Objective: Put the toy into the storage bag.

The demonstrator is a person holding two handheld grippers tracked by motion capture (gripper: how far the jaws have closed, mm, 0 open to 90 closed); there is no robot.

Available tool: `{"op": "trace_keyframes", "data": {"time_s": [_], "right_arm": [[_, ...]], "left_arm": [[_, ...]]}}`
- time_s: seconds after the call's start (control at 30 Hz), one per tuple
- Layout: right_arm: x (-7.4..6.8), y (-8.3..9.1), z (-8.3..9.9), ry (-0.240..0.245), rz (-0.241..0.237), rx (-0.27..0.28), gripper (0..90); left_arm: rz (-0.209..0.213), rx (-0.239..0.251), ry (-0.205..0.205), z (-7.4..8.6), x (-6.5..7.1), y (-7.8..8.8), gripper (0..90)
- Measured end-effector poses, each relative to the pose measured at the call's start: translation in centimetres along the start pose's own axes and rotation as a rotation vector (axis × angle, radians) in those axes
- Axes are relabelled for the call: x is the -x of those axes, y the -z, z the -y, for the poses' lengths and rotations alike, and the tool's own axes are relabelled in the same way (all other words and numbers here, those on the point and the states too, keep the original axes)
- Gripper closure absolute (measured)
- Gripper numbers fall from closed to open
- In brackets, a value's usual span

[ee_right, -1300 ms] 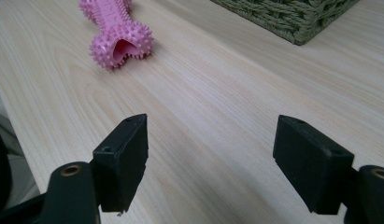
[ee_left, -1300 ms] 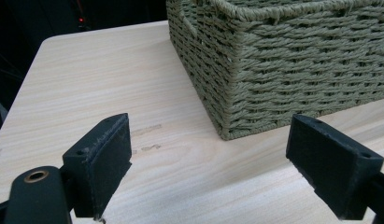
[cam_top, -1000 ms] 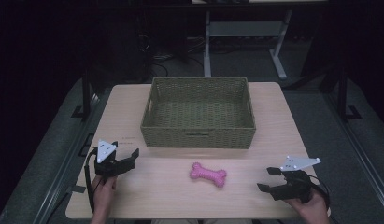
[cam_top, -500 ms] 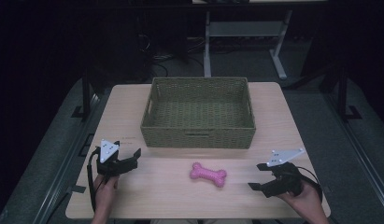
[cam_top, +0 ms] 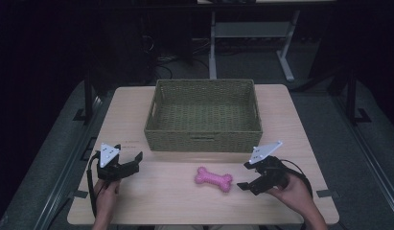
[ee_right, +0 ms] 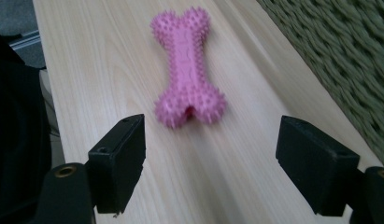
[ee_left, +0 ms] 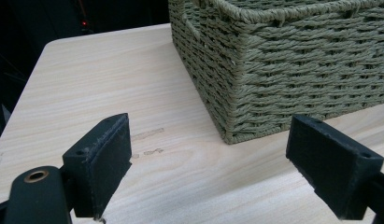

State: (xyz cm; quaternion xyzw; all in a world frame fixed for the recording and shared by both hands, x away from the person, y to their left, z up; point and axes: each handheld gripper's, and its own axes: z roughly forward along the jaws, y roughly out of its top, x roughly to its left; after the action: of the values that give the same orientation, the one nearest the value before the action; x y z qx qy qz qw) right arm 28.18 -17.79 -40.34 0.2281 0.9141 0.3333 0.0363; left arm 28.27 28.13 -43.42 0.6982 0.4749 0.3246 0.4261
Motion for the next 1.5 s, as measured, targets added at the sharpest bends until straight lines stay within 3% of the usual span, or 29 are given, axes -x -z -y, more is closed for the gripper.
{"op": "trace_keyframes", "data": {"time_s": [0.57, 0.8, 1.5], "right_arm": [[-0.5, -3.0, -4.5, 0.086, -0.077, -0.056, 24.9], [-0.7, -4.7, -5.3, 0.108, -0.102, -0.089, 28.9], [-0.6, -8.8, -6.1, 0.140, -0.109, -0.214, 42.2]], "left_arm": [[-0.001, 0.006, 0.001, 0.0, 0.0, 0.2, 13.7], [0.000, 0.002, -0.004, 0.0, 0.0, 0.1, 13.6], [0.000, 0.002, -0.007, -0.1, -0.1, 0.1, 13.7]]}}
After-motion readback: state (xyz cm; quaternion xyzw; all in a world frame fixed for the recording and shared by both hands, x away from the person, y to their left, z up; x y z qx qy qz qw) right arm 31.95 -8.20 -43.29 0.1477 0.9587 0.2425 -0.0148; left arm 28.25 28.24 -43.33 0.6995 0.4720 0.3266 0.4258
